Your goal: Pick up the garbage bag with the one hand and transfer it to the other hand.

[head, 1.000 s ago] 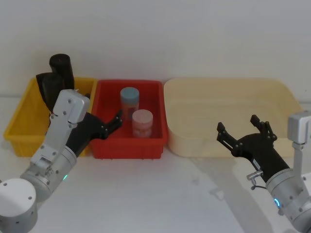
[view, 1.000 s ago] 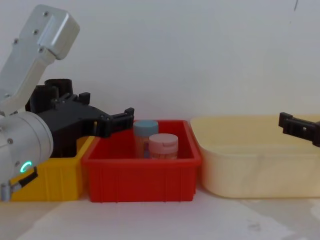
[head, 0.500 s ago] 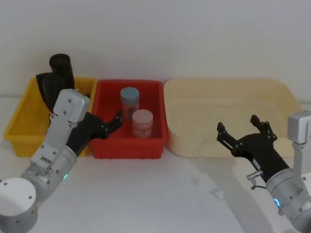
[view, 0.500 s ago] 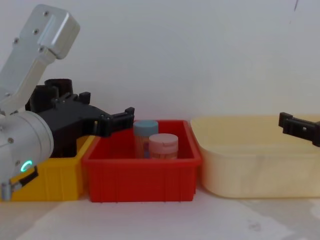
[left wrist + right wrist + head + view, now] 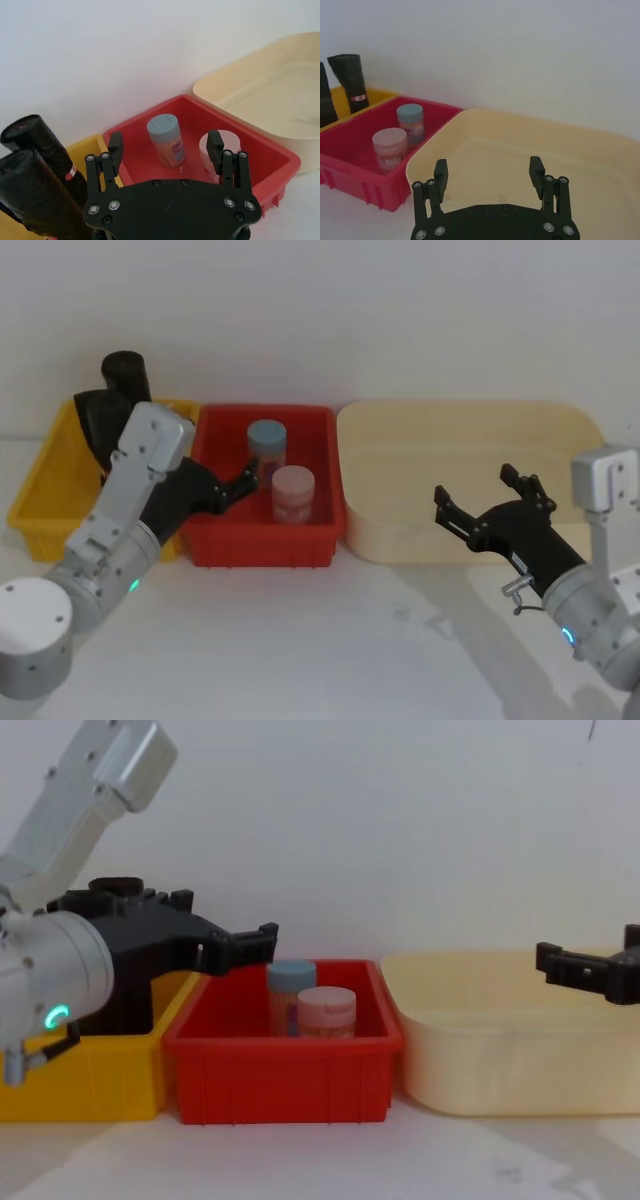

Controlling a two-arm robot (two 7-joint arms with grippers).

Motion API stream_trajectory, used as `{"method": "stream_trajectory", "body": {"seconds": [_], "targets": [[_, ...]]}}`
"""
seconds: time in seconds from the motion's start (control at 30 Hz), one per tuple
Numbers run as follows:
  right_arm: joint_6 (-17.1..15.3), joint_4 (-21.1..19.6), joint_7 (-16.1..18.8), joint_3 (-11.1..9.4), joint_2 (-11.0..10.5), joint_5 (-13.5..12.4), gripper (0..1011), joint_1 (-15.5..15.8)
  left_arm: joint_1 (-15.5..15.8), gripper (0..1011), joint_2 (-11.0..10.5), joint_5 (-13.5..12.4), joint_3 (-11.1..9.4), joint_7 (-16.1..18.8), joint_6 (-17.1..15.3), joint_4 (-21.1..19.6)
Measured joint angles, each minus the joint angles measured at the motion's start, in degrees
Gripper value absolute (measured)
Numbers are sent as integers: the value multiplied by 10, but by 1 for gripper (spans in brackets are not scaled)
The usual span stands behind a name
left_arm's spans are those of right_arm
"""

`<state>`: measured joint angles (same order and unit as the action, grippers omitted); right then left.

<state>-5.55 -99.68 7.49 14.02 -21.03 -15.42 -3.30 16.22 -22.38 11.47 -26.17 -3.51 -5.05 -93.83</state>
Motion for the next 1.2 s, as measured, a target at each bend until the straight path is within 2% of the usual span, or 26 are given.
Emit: {"method": "stream_trajectory", "body": {"seconds": [0.17,0.3,0.4,0.43,0.6,0.63,0.87,1.07,1.2], "targets": [[-18,11,21,6,-3,-2,1001,-23,-10,1001,-13,17,17,-11,-24,-33],[-33,22,37,13,-3,-4,1001,-48,-27,1001,-27,39,42,-20,-42,-63],[-45,31,50,19,-1,-4,1000,-69,-43,1001,-40,57,68,-25,-55,-88],[-51,37,56,23,1,-4,1000,-79,-52,1001,-47,68,84,-28,-62,-100],[-66,55,72,32,8,-6,1001,-111,-77,1001,-63,93,126,-32,-78,-124],[-71,60,76,35,10,-7,1001,-121,-85,1001,-69,103,142,-34,-83,-129],[-87,90,95,49,23,-11,1001,-165,-108,1001,-83,135,192,-43,-97,-129],[-95,116,108,55,35,-21,1000,-193,-113,1001,-88,148,213,-57,-94,-106],[-97,134,114,58,42,-28,1000,-205,-111,1001,-89,152,216,-67,-88,-92]]}}
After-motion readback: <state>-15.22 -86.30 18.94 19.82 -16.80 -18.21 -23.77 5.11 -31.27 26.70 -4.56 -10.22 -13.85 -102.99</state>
